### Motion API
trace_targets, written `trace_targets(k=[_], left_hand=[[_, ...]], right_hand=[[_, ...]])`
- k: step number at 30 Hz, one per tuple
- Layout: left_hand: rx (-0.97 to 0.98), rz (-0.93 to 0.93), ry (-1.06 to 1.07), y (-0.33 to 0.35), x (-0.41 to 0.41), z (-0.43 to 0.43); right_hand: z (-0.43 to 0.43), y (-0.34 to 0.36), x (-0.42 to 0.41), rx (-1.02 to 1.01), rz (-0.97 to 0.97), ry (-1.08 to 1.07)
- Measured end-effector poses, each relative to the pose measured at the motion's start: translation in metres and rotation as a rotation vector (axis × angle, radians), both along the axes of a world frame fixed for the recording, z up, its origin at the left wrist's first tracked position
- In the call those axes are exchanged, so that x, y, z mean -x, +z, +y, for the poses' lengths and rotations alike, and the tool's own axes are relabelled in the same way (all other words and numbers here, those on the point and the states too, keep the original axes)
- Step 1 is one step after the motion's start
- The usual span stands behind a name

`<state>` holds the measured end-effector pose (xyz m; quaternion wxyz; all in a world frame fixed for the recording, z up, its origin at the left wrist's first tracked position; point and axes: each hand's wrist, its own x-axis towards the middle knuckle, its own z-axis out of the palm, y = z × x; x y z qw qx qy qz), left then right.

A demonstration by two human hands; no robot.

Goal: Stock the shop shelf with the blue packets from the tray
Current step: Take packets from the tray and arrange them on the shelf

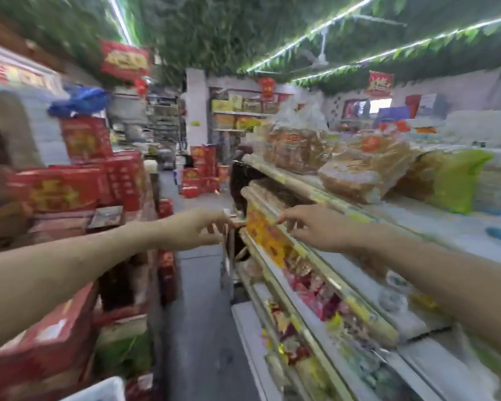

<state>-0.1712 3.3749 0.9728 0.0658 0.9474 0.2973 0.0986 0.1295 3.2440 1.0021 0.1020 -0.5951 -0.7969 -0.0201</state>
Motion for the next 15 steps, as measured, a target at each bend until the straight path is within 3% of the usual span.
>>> trace_targets(k=[4,7,12,15], left_hand=[[0.084,0.183,0.328,-0.054,0.19,-0.001],[0.188,0.214,0.462,-0.093,0.287,-0.026],[0.393,0.232,0.495,-0.197,0.376,-0.084],[0.531,0.3,0.495,-0.262,0.407,-0.115]], right_hand=[[0.061,-0.065,0.146,0.154,-0.049,0.217],[0.08,-0.119,0.244,0.272,-0.018,0.364],[0.067,-0.23,0.363,0.539,0.053,0.541],[0.056,-0.297,0.405,0.669,-0.018,0.589]])
